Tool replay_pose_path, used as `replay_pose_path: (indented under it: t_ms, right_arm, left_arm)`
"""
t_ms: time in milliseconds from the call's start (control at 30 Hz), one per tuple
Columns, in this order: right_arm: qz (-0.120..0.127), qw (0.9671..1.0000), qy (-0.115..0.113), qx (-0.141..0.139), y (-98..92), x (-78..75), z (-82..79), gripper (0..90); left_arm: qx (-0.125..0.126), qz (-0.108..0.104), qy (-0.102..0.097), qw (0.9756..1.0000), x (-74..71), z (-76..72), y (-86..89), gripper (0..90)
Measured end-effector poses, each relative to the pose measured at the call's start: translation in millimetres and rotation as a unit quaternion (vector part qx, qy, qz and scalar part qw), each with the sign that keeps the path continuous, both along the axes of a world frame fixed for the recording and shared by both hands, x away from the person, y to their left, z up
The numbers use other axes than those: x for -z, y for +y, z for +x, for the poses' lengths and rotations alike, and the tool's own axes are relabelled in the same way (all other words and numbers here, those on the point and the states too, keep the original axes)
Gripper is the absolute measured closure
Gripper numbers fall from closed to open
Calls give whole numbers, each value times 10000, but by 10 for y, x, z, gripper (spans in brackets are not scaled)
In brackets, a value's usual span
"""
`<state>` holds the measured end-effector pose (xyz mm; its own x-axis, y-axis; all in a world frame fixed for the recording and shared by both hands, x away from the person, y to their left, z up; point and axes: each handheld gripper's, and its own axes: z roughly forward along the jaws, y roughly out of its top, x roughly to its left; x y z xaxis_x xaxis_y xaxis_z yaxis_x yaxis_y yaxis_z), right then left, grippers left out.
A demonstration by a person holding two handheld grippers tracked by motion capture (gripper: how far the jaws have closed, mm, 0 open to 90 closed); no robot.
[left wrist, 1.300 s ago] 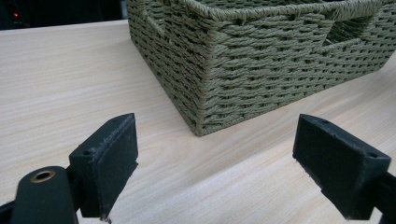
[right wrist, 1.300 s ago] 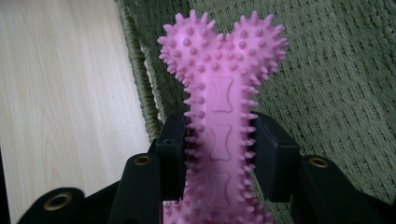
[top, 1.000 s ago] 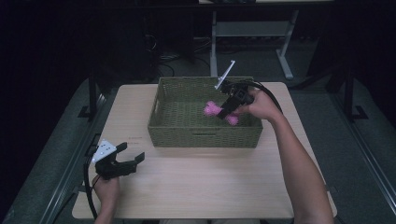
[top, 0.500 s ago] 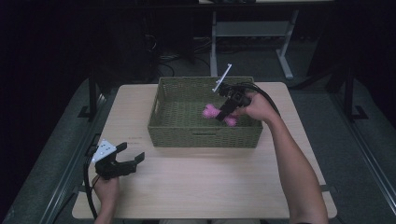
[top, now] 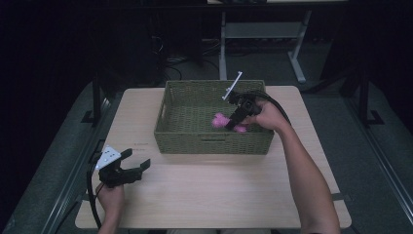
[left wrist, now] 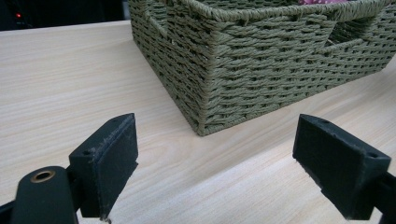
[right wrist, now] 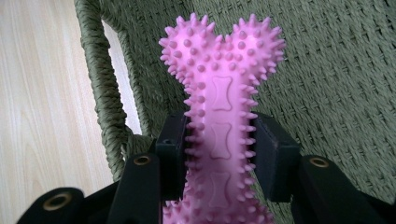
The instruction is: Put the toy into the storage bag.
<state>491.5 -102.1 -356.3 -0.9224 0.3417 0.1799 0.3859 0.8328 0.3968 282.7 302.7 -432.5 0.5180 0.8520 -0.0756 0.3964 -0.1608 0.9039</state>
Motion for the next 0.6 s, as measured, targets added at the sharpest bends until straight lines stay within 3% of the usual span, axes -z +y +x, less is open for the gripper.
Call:
replay_pose_path:
  t_ms: [600]
  right_arm:
    - [-34, 9999, -69, 101, -24, 95, 46, 582]
  left_arm:
    - [23, 6, 18, 10000, 6, 10, -9, 136]
